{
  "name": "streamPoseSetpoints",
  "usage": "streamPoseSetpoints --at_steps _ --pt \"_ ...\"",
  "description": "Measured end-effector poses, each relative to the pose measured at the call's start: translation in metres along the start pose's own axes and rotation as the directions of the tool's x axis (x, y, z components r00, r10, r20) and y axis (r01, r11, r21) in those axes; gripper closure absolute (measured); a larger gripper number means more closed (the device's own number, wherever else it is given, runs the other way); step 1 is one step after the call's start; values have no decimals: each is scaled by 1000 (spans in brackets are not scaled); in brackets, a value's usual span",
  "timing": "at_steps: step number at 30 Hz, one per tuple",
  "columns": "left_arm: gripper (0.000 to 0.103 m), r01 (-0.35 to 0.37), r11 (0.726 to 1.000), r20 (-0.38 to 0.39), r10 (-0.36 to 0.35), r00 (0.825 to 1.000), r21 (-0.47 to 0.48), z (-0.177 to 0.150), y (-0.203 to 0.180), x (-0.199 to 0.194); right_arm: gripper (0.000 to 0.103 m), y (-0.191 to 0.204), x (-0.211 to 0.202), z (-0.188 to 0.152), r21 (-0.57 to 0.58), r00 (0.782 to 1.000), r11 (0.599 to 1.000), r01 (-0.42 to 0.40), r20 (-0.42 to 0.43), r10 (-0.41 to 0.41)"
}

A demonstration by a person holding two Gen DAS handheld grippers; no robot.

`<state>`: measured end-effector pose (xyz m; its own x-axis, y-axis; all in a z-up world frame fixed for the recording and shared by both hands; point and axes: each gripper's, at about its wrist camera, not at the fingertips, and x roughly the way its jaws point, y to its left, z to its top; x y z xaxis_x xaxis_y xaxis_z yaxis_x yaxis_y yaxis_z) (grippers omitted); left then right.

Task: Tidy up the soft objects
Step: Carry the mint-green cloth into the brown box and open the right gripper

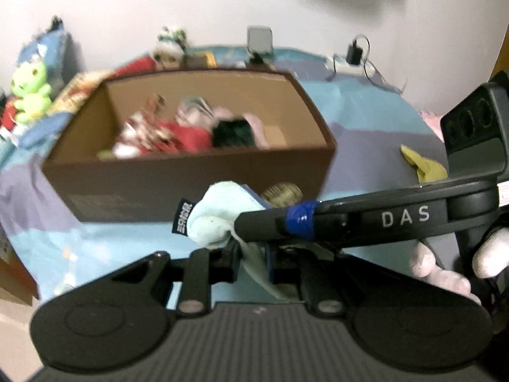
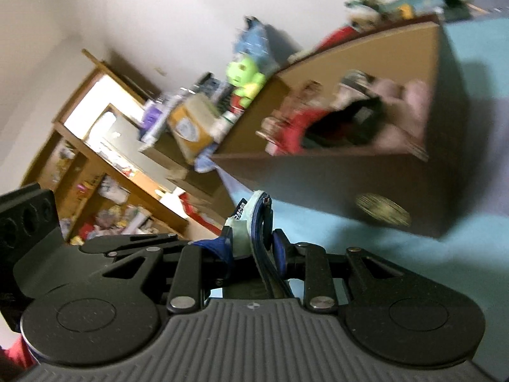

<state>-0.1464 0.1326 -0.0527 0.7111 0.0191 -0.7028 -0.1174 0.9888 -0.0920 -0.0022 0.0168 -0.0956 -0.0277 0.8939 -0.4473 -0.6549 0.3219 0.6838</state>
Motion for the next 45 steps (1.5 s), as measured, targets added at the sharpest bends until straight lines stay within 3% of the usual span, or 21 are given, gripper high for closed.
streamPoseSetpoints --at_steps 5,9,16,21,26,28,32,34,35,45 --pt "97 -11 1000 92 10 996 19 24 23 -22 93 23 11 20 -15 994 996 -85 66 86" --pt "97 11 999 143 -18 990 48 45 39 -21 93 34 17 37 -27 984 995 -94 148 97" --pt "97 77 988 171 -100 980 136 78 55 5 92 33 18 55 2 962 1000 -12 274 11" --pt "96 141 974 136 -166 977 180 97 64 36 90 26 22 63 31 936 996 84 340 -90" --pt "95 164 963 84 -185 979 212 102 70 70 89 15 34 67 88 912 982 168 364 -188" --pt "91 162 963 55 -178 983 214 102 75 84 89 10 36 68 106 905 975 194 365 -220" --pt "74 162 967 -12 -163 986 196 98 86 109 89 0 41 69 149 892 958 244 354 -282" --pt "61 162 969 -36 -158 987 188 96 89 116 89 -3 42 69 164 886 951 263 349 -305" --pt "50 156 971 -38 -152 988 183 94 90 118 89 -4 42 69 169 884 946 276 343 -319" --pt "47 129 979 -44 -123 991 161 97 88 116 89 -5 46 63 167 884 937 307 314 -345"
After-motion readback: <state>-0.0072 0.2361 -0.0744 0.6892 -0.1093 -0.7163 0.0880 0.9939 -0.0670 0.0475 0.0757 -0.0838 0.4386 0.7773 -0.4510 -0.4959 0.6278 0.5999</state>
